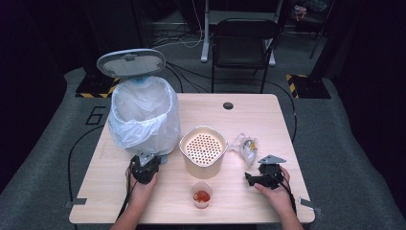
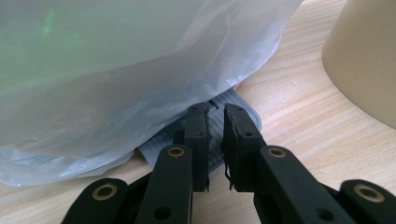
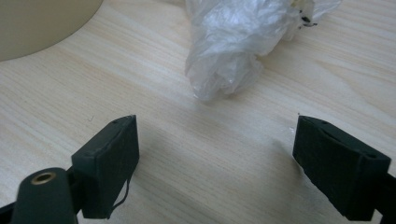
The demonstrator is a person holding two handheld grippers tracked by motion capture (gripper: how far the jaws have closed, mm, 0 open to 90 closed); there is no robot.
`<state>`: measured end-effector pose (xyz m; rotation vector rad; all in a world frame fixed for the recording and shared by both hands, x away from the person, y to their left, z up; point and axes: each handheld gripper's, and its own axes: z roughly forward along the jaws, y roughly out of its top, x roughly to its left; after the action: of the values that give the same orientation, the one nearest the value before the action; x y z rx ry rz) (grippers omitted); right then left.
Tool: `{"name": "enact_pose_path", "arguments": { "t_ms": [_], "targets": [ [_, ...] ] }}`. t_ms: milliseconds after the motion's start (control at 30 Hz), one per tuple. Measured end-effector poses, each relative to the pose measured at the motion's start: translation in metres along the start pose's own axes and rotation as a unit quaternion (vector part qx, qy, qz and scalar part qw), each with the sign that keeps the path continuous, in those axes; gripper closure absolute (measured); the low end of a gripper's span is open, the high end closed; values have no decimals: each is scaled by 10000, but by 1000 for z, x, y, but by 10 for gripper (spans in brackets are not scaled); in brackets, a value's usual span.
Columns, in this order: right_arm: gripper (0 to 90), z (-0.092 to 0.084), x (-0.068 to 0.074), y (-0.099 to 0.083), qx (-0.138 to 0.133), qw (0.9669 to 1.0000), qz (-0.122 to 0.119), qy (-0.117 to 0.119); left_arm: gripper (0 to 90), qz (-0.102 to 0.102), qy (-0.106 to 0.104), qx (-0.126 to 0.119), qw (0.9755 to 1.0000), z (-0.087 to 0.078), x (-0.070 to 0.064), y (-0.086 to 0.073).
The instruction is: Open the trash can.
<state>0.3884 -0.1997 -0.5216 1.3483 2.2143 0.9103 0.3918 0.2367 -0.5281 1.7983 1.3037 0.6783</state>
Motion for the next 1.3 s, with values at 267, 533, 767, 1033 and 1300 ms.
{"name": "enact_pose_path", "arguments": {
  "t_ms": [267, 533, 767, 1033, 1300],
  "targets": [
    [135, -12, 2, 21, -193, 9998, 6, -112, 804, 1, -4, 5, 10000, 0, 0, 0],
    [120, -6, -1, 47, -320, 9992, 48, -248, 805, 20, 23, 5, 10000, 0, -1, 0],
    [114, -1, -6, 63, -387, 9985, 147, -354, 805, 26, 21, 8, 10000, 0, 0, 0],
    [135, 9, -5, 77, -420, 9979, 207, -450, 804, 232, 6, 91, 9997, -1, 2, 1],
    [138, 27, -4, 78, -164, 9979, 308, -544, 804, 411, 52, 102, 9991, -2, 2, 2]
  ]
}}
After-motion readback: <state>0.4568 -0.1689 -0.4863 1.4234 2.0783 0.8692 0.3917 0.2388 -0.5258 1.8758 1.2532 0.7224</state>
